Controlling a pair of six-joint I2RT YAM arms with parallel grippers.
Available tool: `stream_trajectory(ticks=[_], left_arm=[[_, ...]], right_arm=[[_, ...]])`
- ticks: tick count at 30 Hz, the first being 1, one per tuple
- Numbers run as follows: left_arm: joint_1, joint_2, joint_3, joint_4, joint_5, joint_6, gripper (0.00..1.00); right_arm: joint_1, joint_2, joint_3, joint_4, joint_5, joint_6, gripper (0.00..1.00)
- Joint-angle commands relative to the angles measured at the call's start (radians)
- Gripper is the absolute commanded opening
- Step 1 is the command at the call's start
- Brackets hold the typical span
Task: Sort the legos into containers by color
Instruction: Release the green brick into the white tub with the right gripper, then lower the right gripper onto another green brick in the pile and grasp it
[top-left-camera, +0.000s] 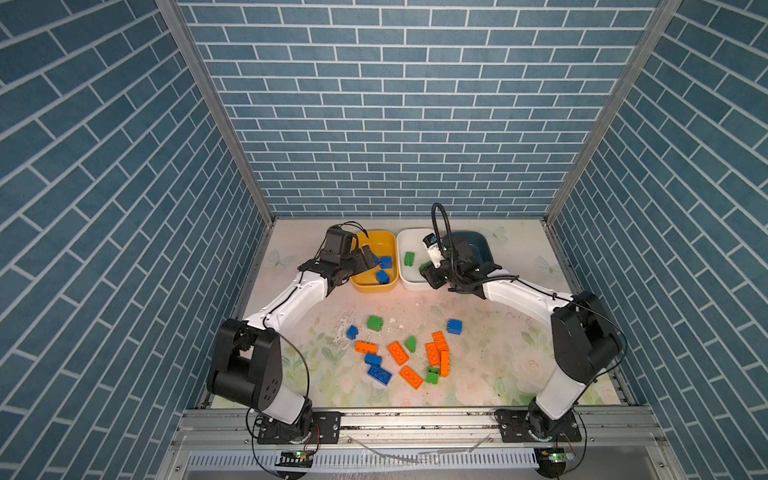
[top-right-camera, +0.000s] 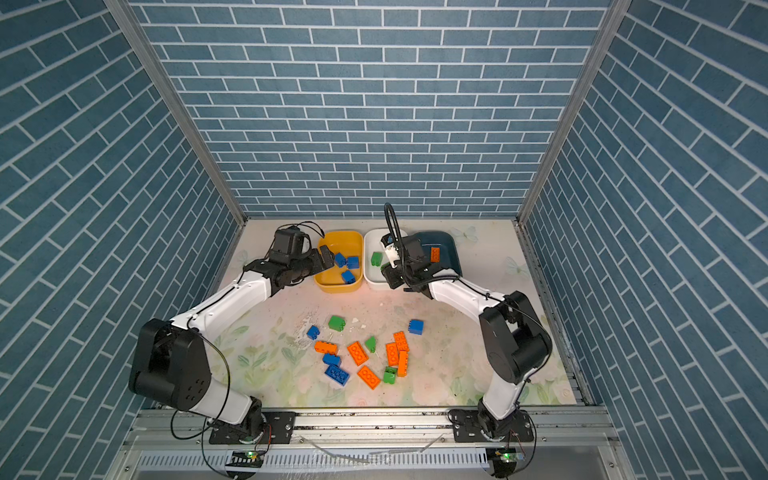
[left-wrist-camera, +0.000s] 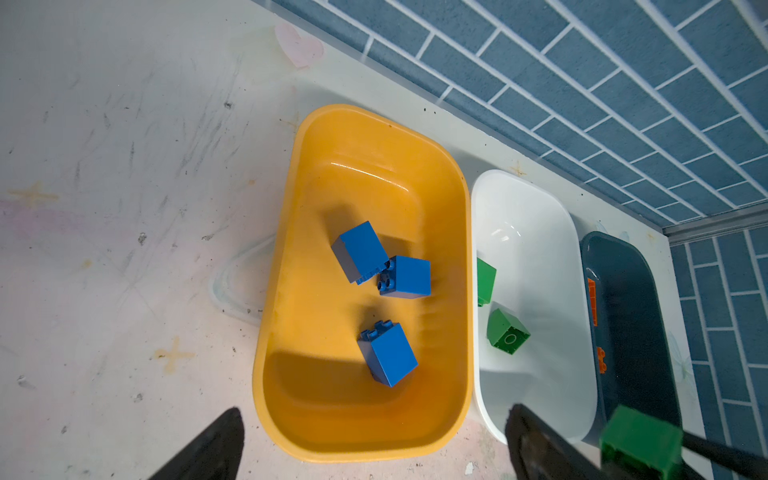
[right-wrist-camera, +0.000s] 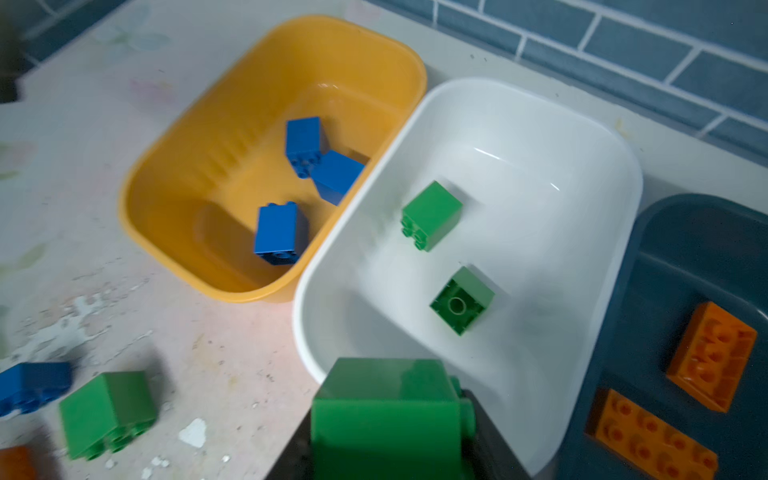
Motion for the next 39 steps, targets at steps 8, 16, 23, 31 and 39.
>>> stream_trajectory(ticks=[8,16,23,31,39], left_arm=[[-0.008,-0.075,-0.064,-0.017,0.022,0.057,0.99],[-0.011,-0.112,-0.111,-0.049,0.003,0.051,0.99],[-0.010,-0.110,-0.121,-0.055,0.012,0.047,0.99],[-0.011,-0.107,-0.120,-0.064,0.009,0.028,0.99],[-0.009,-0.100,-0.097,-0.117,-0.006,0.024,0.99]], right_arm=[[-0.003,0.289,0.349,-0.195,0.050,0.056,0.40],[-0.002,0.351,0.429,-0.232,0.029,0.073,0.50],[0.000,0.293,0.375,-0.233,-0.026,0.025,0.69],[0.033,0.076,0.081,-0.078,-0.234,-0.196,0.83],[0.103,-0.087,-0.166,-0.206,-0.466,-0.642,0.82]])
